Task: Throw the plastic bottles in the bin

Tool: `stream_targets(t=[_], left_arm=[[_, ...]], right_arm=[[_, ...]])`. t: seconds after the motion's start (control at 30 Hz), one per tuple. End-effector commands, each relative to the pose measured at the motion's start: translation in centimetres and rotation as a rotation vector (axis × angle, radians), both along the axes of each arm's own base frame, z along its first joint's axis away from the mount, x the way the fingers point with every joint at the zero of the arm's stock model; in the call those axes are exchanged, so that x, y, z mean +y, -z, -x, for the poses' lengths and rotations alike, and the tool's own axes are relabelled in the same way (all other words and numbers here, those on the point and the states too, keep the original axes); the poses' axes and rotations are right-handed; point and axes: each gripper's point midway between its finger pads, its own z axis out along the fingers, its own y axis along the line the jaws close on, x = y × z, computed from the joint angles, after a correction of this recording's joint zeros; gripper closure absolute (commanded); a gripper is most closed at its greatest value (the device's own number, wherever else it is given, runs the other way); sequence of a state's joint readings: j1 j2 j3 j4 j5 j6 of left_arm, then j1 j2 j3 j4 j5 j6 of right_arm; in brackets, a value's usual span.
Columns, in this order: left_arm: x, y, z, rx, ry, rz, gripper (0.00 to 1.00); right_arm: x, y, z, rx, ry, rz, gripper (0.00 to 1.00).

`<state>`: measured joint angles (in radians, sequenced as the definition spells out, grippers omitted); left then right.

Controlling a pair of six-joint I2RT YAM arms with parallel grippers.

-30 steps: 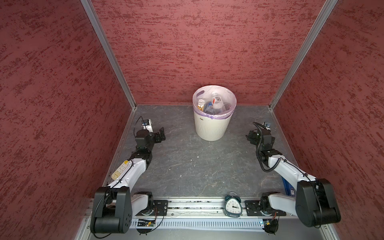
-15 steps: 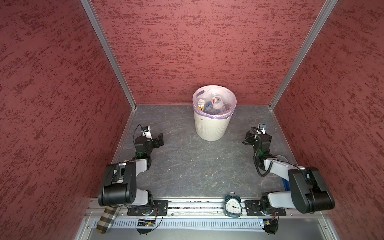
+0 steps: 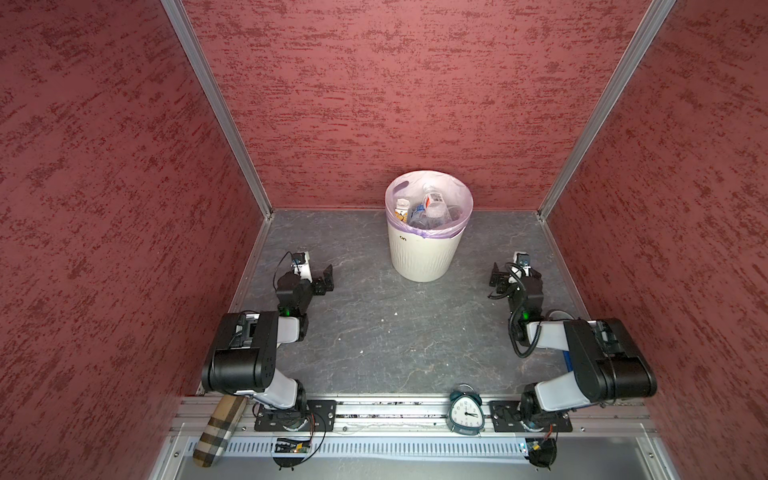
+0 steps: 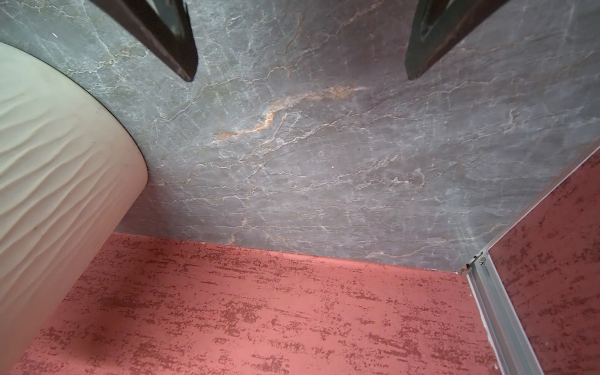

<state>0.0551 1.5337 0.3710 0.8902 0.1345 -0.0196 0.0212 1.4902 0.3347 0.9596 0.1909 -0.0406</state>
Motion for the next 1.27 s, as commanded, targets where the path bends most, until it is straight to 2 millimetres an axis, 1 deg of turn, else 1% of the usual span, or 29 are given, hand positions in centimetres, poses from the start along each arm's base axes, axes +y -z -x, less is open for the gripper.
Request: stream_targets(t=[0.0, 0.07, 0.17, 0.43, 1.23], left_arm=[[0.46, -0.28, -0.29, -0.007, -0.025, -0.033, 0.01], [0.43, -0.29, -0.3, -0.008, -0.028, -0.038, 0.01], [0.32, -0.32, -0.31, -0.009, -0.031, -0.046, 0.0], [0.33, -0.26, -0.31, -0.007, -0.029, -0.043, 0.01], [0.41, -0.25, -0.33, -0.005, -0.026, -0.04, 0.01]], right_arm=[[0.25, -1.08, -0.07, -0.08, -0.067, -0.06, 0.02], [0.03, -0.5, -0.11, -0.077, -0.083, -0.083, 0.02], [-0.13, -0.38, -0.1, -0.075, -0.09, -0.099, 0.02], [-0.47, -0.51, 0.2, -0.092, -0.074, -0.1, 0.01], [-0.42, -0.49, 0.25, -0.092, -0.076, -0.099, 0.01]])
